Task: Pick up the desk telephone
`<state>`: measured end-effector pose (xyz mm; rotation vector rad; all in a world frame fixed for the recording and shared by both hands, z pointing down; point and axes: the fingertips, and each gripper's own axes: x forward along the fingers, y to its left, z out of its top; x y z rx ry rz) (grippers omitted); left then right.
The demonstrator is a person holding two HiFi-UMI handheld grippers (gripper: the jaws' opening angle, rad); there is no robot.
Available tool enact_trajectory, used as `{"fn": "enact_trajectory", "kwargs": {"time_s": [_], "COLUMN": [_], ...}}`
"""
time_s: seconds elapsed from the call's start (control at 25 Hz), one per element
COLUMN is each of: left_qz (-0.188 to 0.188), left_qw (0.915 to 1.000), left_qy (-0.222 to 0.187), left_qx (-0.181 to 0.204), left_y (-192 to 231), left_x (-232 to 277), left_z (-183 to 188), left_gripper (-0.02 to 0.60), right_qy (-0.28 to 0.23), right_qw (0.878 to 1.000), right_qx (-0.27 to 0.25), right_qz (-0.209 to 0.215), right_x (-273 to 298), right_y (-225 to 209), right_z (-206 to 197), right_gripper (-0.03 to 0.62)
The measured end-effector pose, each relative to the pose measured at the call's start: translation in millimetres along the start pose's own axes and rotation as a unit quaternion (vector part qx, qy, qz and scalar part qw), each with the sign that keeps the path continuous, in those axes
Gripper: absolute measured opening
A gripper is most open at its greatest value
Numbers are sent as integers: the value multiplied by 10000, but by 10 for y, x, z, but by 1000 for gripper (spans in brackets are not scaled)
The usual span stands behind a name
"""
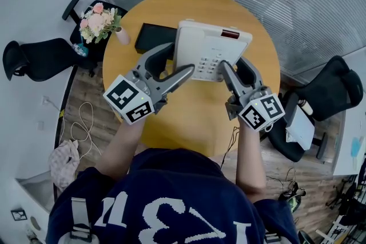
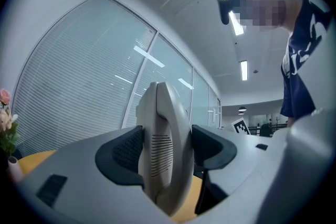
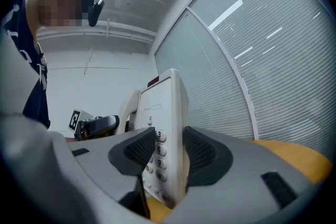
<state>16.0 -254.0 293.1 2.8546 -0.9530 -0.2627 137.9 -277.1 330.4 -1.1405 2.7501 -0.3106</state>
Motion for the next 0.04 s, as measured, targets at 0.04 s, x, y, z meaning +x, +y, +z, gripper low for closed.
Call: {"fn": "enact_trajectory", "kwargs": {"time_s": [0.04], "left_qz": [-4], "left_qw": [10000], "left_qy": [-1], "left_qx": [8], "left_y": [-6], "left_x": [5], "left_z": [4], "left_gripper": [299], "right_qy": [-3], "right_qw": [10000], "right_qx": [-7], "right_qz": [-3], "right_x": [-6], "right_y": [-2], "right_z": [7], "right_gripper": [193]}}
